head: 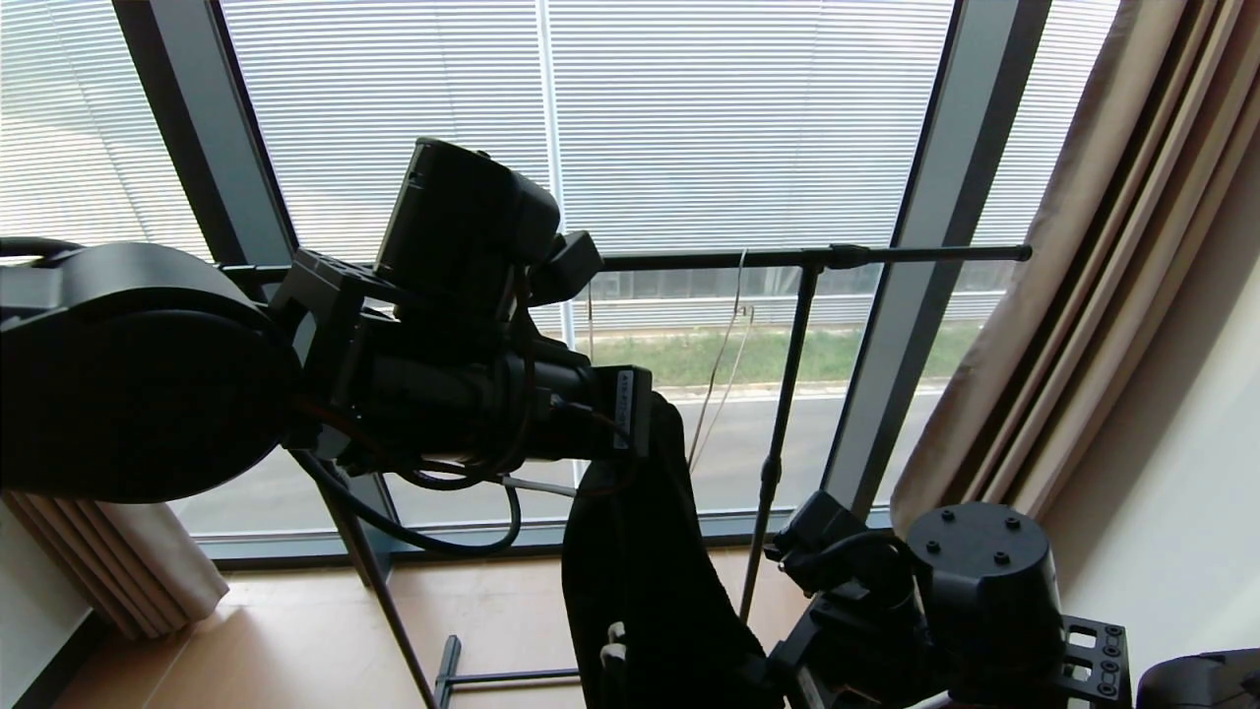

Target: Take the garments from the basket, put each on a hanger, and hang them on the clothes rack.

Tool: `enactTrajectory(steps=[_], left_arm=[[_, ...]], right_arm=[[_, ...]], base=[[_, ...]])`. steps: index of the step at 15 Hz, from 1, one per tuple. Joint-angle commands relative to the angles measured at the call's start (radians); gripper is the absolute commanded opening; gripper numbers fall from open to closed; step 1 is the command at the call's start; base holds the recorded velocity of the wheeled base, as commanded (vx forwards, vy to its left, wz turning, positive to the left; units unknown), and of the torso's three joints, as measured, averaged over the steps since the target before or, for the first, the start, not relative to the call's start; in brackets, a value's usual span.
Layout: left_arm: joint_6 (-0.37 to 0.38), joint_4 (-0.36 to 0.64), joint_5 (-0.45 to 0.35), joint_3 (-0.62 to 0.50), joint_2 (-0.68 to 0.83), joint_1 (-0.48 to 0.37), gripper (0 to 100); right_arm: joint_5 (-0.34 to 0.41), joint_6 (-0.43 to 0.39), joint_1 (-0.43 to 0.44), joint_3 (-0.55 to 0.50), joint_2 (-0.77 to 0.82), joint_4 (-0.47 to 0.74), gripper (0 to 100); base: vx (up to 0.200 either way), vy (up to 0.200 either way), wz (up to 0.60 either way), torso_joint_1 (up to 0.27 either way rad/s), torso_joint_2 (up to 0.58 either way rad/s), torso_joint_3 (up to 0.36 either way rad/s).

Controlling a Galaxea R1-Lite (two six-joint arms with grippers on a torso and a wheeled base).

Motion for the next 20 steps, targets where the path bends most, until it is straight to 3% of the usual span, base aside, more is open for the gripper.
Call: enactTrajectory(steps=[1, 5, 6, 10, 14, 17, 18, 20], left_arm=[[0.0, 0.0, 0.0, 0.0, -0.008, 0.0, 0], [-0.003, 0.0, -0.001, 0.009, -0.009, 0.003, 0], [-0.003, 0.0, -0.001, 0.009, -0.009, 0.003, 0], [-0.003, 0.001, -0.001, 0.012, -0.009, 0.009, 0], [0.004, -0.003, -0.003, 0.05, -0.017, 0.009, 0], [0.06, -0.005, -0.003, 0.093, -0.019, 0.009, 0], [0.069, -0.005, -0.003, 0.102, -0.017, 0.009, 100], [0.092, 0.004, -0.001, 0.119, -0.02, 0.012, 100]], right_arm=[[0.0, -0.006, -0.001, 0.006, 0.023, 0.001, 100], [-0.001, -0.011, -0.002, 0.009, 0.043, 0.0, 100], [-0.001, -0.011, -0.002, 0.012, 0.043, 0.0, 0], [-0.003, -0.012, -0.039, 0.006, 0.038, -0.002, 0], [-0.001, -0.046, -0.231, -0.054, 0.001, 0.005, 0], [0.0, -0.047, -0.29, -0.118, -0.043, 0.015, 0], [0.0, -0.047, -0.295, -0.152, -0.055, 0.038, 0], [0.0, -0.044, -0.304, -0.222, -0.088, 0.121, 0]], base=[[0.0, 0.0, 0.0, 0.0, 0.0, 0.0], [0.0, 0.0, 0.0, 0.0, 0.0, 0.0], [0.0, 0.0, 0.0, 0.0, 0.0, 0.0], [0.0, 0.0, 0.0, 0.0, 0.0, 0.0], [0.0, 0.0, 0.0, 0.0, 0.0, 0.0], [0.0, 0.0, 0.0, 0.0, 0.0, 0.0], [0.0, 0.0, 0.0, 0.0, 0.0, 0.0], [0.0, 0.0, 0.0, 0.0, 0.0, 0.0]])
